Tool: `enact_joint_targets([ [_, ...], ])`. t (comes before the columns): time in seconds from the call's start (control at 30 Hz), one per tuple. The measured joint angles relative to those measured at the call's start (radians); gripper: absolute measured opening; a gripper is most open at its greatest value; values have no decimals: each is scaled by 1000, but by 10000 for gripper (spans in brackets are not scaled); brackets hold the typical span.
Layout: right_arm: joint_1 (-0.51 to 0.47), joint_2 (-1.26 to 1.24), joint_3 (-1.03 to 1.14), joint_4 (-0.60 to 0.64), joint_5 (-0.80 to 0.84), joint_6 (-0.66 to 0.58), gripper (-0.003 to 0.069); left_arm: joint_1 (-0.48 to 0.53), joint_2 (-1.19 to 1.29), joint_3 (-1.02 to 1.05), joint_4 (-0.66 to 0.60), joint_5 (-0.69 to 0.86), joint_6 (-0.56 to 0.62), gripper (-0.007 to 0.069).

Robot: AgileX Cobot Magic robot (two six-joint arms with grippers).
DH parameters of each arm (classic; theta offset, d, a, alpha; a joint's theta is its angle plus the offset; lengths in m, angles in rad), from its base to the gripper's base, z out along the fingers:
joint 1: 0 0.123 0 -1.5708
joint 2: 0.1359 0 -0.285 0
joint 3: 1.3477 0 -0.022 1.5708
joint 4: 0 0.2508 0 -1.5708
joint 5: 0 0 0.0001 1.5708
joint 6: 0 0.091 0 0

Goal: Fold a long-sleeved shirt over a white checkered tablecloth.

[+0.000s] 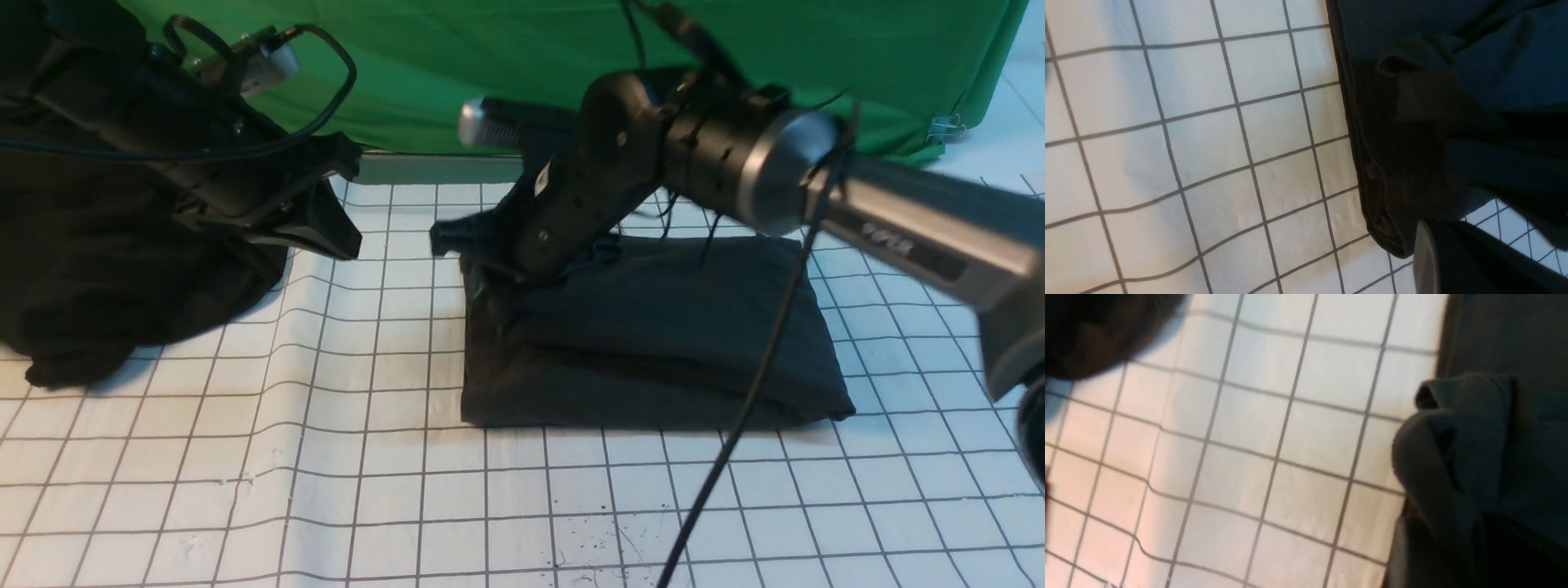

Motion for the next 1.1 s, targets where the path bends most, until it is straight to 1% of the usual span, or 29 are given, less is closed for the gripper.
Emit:
enact_joint_targets([
  [0.07,3,5,-2,2,14,-4,344,0,0,0,-6,7,0,3],
  [0.1,3,3,-3,2,18,-6,353,0,0,0,-6,10,0,3],
  [0.13,-3,-4,-16,3,52,-23,407,0,0,0,-12,26,0,3],
  [0.17,-11,-14,-33,3,88,-39,438,0,0,0,-14,35,0,3],
  [0.23,-34,-39,-76,5,167,-77,475,0,0,0,-18,51,0,3],
  [0.27,-60,-65,-107,6,243,-105,489,0,0,0,-20,55,0,3],
  [0.3,-64,-69,-112,7,255,-114,490,0,0,0,-20,55,0,3],
  [0.33,-85,-89,-139,7,303,-134,495,0,-1,0,-20,57,0,3],
  [0.37,-122,-124,-175,6,394,-180,498,0,-1,0,-28,59,0,3],
  [0.4,-145,-147,-187,6,421,-208,499,0,-1,0,-42,59,0,3],
  [0.43,-150,-152,-188,6,425,-208,500,0,-1,0,-45,59,0,3],
  [0.5,-205,-219,-184,-2,450,-264,498,0,-1,0,-76,68,0,3],
  [0.57,-227,-253,-165,-8,453,-293,491,0,-1,0,-86,79,0,3],
  [0.67,-286,-363,-34,-59,457,-335,445,-3,-1,0,-94,143,0,4],
  [0.73,-311,-413,77,-92,462,-345,430,-18,-2,3,-93,147,-1,11],
  [0.77,-316,-423,88,-95,462,-345,429,-20,-2,4,-92,145,-3,14],
  [0.83,-338,-457,225,-122,464,-345,432,-55,-2,7,-81,120,-26,43],
  [0.9,-346,-464,385,-129,437,-352,456,-113,1,7,-40,87,-51,98],
  [0.93,-346,-464,397,-129,426,-353,461,-118,2,7,-35,85,-53,104],
  [1.03,-346,-454,560,-134,309,-359,514,-209,32,7,82,69,-115,219],
  [1.1,-346,-449,611,-150,270,-359,533,-240,51,7,138,62,-159,273],
])
